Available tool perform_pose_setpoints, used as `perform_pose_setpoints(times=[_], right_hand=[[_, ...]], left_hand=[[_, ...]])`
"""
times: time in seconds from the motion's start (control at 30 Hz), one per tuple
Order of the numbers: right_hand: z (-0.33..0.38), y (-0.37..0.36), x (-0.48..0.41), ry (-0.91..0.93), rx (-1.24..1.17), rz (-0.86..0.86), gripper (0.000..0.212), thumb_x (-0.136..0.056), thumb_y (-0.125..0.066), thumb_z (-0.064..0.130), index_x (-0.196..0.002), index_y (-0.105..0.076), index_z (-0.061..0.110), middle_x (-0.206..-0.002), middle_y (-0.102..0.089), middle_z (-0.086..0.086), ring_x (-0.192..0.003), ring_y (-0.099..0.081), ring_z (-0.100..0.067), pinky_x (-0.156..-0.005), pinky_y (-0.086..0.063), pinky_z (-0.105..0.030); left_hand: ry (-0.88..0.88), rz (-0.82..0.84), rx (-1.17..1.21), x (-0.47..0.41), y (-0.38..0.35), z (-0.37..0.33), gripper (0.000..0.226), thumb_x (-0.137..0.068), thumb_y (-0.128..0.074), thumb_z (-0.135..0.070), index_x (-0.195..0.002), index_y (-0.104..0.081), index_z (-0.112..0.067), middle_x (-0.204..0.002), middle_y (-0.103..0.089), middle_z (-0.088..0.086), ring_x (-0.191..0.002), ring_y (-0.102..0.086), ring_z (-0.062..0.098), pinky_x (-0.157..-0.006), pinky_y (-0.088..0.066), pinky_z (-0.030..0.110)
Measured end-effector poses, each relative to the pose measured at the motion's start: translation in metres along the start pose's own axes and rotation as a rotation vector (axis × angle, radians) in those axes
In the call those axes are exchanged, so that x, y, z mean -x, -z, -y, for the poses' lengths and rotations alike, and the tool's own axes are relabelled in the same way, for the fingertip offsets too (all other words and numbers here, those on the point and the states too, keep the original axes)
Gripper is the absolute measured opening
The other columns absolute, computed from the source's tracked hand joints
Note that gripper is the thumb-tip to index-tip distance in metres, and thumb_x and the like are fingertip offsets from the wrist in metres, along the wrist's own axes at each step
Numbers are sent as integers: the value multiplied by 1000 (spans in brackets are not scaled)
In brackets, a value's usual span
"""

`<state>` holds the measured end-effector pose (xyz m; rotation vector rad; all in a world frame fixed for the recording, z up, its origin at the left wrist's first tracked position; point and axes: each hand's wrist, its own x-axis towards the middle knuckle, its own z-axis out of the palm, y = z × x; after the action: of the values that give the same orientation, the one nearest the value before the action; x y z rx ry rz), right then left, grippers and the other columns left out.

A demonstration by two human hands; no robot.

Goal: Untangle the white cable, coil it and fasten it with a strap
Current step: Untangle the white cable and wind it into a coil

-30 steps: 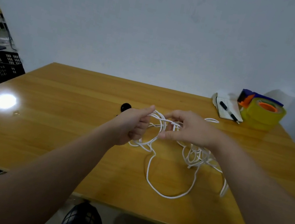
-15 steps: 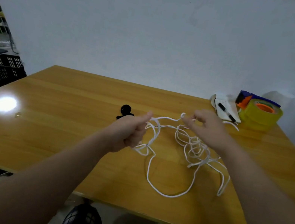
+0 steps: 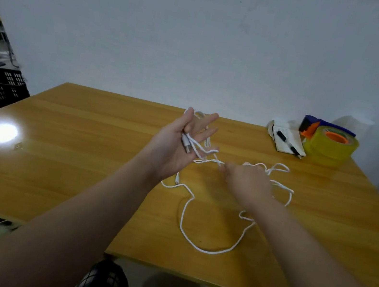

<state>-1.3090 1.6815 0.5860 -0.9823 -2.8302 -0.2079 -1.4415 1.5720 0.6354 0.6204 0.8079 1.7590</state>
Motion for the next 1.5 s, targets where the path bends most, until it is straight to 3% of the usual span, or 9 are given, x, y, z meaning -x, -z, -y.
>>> perform_pose_setpoints(times=[0.1,0.27,0.4,0.5,0.7,0.93,1.1,1.23,1.5], right_hand=[[19,-8,8,214,106,13,33,-99,-32,17,-130,-42,24,-107,-67,-9,-103,-60,-30,-84,-38,-35],[27,-10,8,402,151,-11,61,-94,-29,8,-148,-12,30,-111,-63,-6,-106,-57,-29,-91,-36,-38],[25,6,7,466,27,-203,45,-94,-38,10,-136,-43,25,-114,-61,-1,-109,-54,-27,-83,-36,-35],[21,20,4,525,-52,-431,16,-81,-58,20,-88,-72,21,-73,-63,1,-70,-65,-23,-46,-18,-18],[10,33,-2,549,-155,-530,12,-74,-65,30,-73,-73,22,-71,-66,10,-55,-63,-13,-43,-25,-15],[-1,30,-7,292,-83,-582,45,-68,-67,56,-49,-52,18,-40,-47,4,-33,-46,-18,-45,-13,-13],[-10,38,-12,145,-216,-309,46,-71,-61,65,-65,-49,21,-61,-51,4,-57,-46,-15,-52,-30,-28],[-13,40,-8,245,-968,79,35,-72,-78,33,-104,-64,29,-94,-63,15,-61,-50,8,-61,-36,-14],[-11,34,0,275,-1126,306,22,-80,-72,10,-90,-58,-5,-74,-52,-9,-69,-47,-15,-64,-38,-25]], left_hand=[[-22,-122,-85,-18,7,3,38,-101,-36,-33,-71,-49,-14,-132,-54,3,-133,-41,18,-91,-42,47],[-139,-358,-244,-33,25,9,30,-101,-40,-29,-75,-48,-17,-75,-35,-3,-58,-34,9,-59,-30,27],[-183,-428,-676,-29,36,13,27,-88,-45,-37,-63,-52,-29,-67,-30,-1,-53,-28,13,-54,-26,31],[-146,-329,-910,-23,34,18,24,-88,-43,-40,-75,-49,-20,-73,-37,6,-53,-34,7,-55,-33,24],[39,-110,-890,-20,27,29,27,-85,-48,-50,-71,-62,-32,-96,-57,1,-97,-51,19,-99,-40,46],[75,57,-1085,-11,21,29,50,-102,-30,-39,-61,-42,-15,-53,-40,-3,-63,-39,19,-63,-31,29],[145,124,-876,-8,17,32,47,-94,-37,-53,-59,-45,-22,-52,-19,-6,-45,-18,10,-50,-15,25],[213,150,-614,-6,17,35,48,-78,-46,-60,-65,-33,-15,-44,-18,-8,-34,-15,6,-39,-16,19],[231,39,-418,-5,12,33,59,-94,-31,-57,-45,-28,-24,-42,-16,-8,-31,-13,5,-33,-10,17]])
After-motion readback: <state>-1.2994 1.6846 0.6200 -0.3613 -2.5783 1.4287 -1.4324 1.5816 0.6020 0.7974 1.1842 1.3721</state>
